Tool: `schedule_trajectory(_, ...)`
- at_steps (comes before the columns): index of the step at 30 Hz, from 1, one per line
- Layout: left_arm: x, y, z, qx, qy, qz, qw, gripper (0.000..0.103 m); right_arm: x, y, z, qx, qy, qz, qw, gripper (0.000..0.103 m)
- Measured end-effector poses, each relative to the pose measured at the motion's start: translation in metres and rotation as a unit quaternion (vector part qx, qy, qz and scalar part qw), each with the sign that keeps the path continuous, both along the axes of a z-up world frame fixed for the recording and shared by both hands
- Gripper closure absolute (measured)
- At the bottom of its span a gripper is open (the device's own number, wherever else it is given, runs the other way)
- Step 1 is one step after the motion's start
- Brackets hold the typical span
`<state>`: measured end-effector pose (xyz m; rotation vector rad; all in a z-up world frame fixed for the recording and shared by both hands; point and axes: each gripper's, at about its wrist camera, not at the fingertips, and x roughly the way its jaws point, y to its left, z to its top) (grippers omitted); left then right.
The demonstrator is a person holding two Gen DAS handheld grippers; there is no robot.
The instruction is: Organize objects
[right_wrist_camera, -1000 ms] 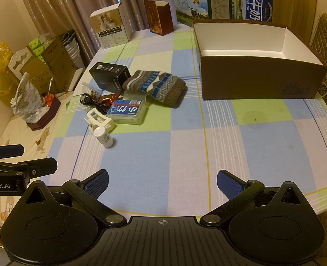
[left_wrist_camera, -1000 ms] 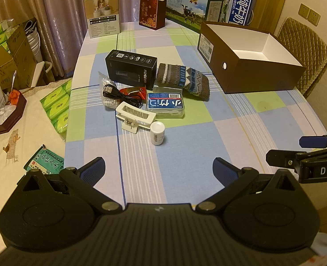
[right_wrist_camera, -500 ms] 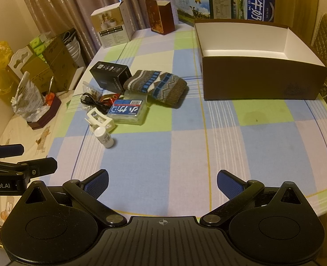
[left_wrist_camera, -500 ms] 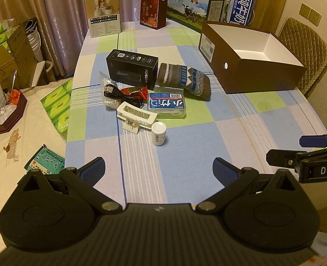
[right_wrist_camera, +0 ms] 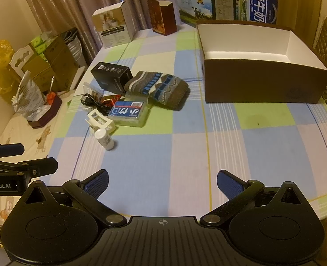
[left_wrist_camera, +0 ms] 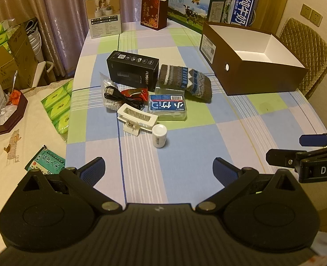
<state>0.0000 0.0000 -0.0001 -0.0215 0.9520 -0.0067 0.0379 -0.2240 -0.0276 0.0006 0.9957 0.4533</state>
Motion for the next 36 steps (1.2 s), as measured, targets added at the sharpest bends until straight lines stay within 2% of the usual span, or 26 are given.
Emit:
schedule_trajectory(20, 0.006, 0.001, -0.003, 0.002, 0.002, 0.003, 1.0000, 0.001, 0.008, -0.003, -0.002, 0.004, 0.001, 0.005, 1.000, 0.002)
schedule_trajectory(36, 0.036, 0.002, -0.019, 0.002, 0.014, 0.002, 0.9999, 0.001, 0.046, 0.000, -0.013, 0.026, -0.009, 0.018, 0.999, 0.002)
